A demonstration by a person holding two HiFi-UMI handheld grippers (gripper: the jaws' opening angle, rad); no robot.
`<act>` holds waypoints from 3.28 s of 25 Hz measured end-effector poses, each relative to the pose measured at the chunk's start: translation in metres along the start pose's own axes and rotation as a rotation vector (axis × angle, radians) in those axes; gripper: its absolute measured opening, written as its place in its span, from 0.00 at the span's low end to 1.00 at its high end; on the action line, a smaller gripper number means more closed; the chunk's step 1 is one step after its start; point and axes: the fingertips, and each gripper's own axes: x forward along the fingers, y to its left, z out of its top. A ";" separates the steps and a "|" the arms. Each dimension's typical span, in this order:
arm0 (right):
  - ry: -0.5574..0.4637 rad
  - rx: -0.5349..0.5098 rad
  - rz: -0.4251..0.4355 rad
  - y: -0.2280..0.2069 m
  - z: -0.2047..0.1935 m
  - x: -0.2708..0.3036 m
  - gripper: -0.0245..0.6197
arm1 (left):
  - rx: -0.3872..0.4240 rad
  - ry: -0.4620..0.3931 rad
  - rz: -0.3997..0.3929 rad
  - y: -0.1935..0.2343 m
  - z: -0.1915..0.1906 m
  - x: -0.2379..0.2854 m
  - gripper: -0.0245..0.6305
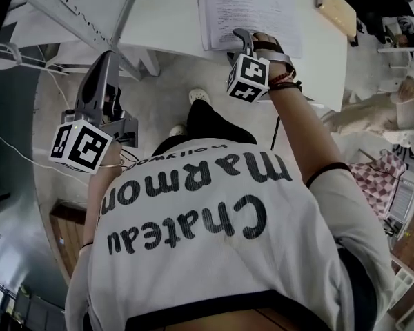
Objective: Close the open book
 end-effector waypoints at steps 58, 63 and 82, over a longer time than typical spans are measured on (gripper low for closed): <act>-0.253 1.171 -0.106 -0.047 -0.153 -0.043 0.10 | 0.072 -0.104 0.066 -0.086 -0.003 0.000 0.07; -0.285 1.144 -0.041 -0.043 -0.167 -0.040 0.10 | 0.070 -0.152 0.141 -0.112 -0.019 -0.003 0.07; -0.442 1.291 0.120 -0.037 -0.187 -0.028 0.10 | 0.104 -0.259 0.328 -0.175 -0.072 -0.043 0.07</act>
